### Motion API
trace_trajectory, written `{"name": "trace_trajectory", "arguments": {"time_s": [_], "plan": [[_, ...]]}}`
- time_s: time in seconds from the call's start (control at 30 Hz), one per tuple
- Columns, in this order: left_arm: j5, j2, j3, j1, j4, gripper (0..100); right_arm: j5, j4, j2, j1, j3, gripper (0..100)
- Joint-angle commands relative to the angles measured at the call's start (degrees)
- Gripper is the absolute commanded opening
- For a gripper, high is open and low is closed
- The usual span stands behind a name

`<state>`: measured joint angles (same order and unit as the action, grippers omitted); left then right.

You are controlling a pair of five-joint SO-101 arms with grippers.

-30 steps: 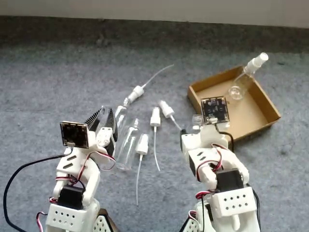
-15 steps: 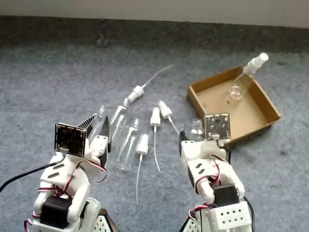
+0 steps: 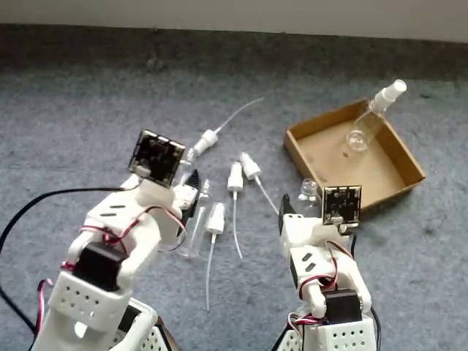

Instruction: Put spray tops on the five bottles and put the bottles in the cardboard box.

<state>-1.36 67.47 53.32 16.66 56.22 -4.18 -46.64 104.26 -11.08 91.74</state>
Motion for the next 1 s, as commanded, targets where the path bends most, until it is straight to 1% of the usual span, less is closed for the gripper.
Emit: {"name": "trace_trajectory", "arguments": {"time_s": [0.0, 0.3, 0.5, 0.57, 0.67, 0.7, 0.77, 0.9, 0.97], "plan": [[0.26, -12.18, -9.27, 7.08, 0.09, 6, -0.62, 1.71, 1.01, 0.84, -0.31, 11.7], [0.18, -41.71, -22.9, 7.87, 0.09, 6, -0.62, 1.8, 1.1, 0.84, 1.8, 11.7], [0.09, -57.19, -33.54, 7.78, 0.26, 6, -0.62, 1.8, 1.1, 0.84, 1.8, 11.7], [0.09, -61.23, -37.41, 7.78, 2.02, 6, -0.62, 1.8, 1.1, 0.75, 1.8, 11.7], [-0.09, -67.56, -44.62, 8.13, 7.21, 6, -0.62, 1.8, 1.1, 0.66, 1.8, 11.7], [-1.14, -69.67, -46.9, 8.13, 9.05, 6, -0.62, 1.8, 1.1, 0.66, 1.8, 11.7], [-3.69, -73.98, -51.65, 7.69, 12.13, 9, -0.62, 1.8, 1.1, 0.66, 1.8, 11.7], [-9.93, -81.98, -59.91, 7.6, 18.99, 23, -0.62, 1.8, 1.1, 0.66, 1.8, 11.7], [-13.01, -85.49, -63.78, 7.6, 20.48, 26, -0.62, 1.8, 1.1, 0.66, 1.8, 11.7]]}}
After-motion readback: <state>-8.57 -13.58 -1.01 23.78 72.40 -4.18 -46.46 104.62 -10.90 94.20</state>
